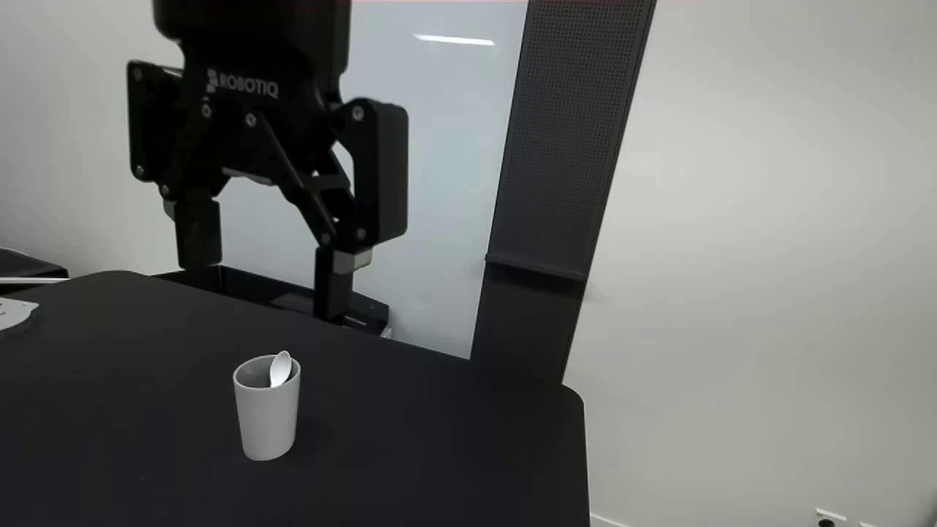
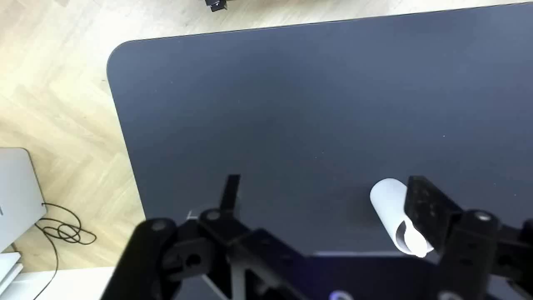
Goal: Take the spoon from the cup and put it on the table
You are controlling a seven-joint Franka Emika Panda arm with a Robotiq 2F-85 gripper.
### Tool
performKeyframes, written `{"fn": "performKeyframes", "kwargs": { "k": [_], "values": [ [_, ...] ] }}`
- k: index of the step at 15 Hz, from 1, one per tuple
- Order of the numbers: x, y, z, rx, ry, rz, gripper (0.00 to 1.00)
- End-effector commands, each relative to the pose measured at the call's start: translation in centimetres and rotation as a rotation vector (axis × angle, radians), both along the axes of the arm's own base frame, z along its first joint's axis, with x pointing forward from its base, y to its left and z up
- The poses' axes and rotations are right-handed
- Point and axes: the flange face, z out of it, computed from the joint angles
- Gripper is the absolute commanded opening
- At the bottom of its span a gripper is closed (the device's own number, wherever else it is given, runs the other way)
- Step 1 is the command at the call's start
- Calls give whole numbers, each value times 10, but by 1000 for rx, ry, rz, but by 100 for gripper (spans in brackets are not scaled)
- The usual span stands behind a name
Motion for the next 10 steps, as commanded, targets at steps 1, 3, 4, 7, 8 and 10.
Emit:
{"fn": "performKeyframes", "kwargs": {
  "k": [1,3,4,7,8,10],
  "values": [
    [0,0,0,0,1,0,100],
    [0,0,1,0,0,0,100],
    [0,0,1,0,0,0,100],
    [0,0,1,0,0,0,100],
    [0,0,1,0,0,0,100],
    [0,0,1,0,0,0,100]
  ]
}}
